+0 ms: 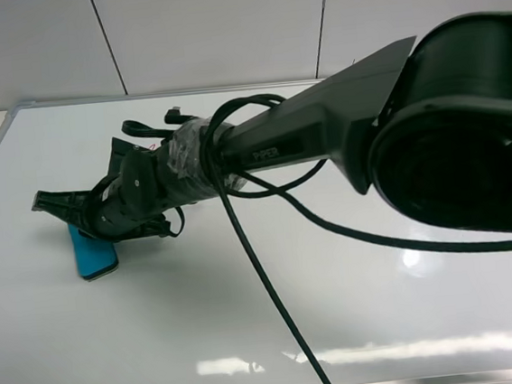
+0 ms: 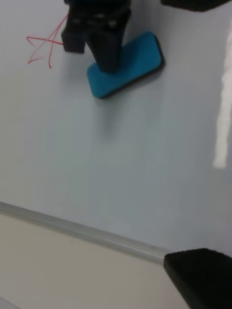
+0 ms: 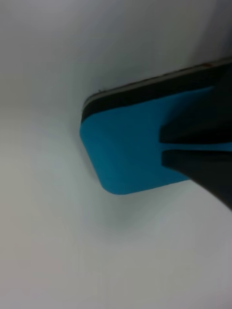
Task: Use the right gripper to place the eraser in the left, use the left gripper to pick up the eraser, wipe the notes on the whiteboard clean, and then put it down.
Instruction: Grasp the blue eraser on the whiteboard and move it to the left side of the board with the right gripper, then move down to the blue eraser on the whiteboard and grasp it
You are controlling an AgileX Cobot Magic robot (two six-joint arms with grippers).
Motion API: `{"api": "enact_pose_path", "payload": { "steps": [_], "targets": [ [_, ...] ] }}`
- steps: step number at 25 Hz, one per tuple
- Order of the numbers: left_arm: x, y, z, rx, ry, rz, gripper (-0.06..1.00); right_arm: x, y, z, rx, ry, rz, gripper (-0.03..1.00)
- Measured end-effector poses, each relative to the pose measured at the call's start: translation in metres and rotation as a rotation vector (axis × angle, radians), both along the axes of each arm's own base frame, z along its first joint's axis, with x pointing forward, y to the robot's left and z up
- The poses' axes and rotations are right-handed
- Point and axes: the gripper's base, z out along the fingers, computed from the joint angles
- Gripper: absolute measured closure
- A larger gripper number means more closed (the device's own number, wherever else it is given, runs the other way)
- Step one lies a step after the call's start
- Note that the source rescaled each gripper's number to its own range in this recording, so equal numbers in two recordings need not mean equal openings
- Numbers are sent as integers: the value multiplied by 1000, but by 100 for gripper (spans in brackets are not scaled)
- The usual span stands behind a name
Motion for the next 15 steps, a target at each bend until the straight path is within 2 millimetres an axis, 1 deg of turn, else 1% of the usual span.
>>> {"api": "enact_pose_path", "payload": {
  "steps": [2, 6, 8, 10, 12, 14, 15],
  "targets": [
    [0, 0, 0, 0, 0, 0, -6, -2, 6, 0, 15, 22, -6, 97],
    [0, 0, 0, 0, 0, 0, -6, -2, 7, -1, 28, 44, -28, 97],
    [0, 0, 0, 0, 0, 0, -6, -1, 6, 0, 15, 22, -11, 97],
    [0, 0, 0, 0, 0, 0, -6, 1, 4, 5, -12, -29, 31, 97],
    [0, 0, 0, 0, 0, 0, -6, 6, 1, 14, -46, -103, 82, 97],
    [0, 0, 0, 0, 0, 0, -6, 16, -7, 33, -80, -195, 127, 97],
    [0, 0, 0, 0, 0, 0, -6, 21, -11, 47, -93, -253, 149, 97]
  ]
}}
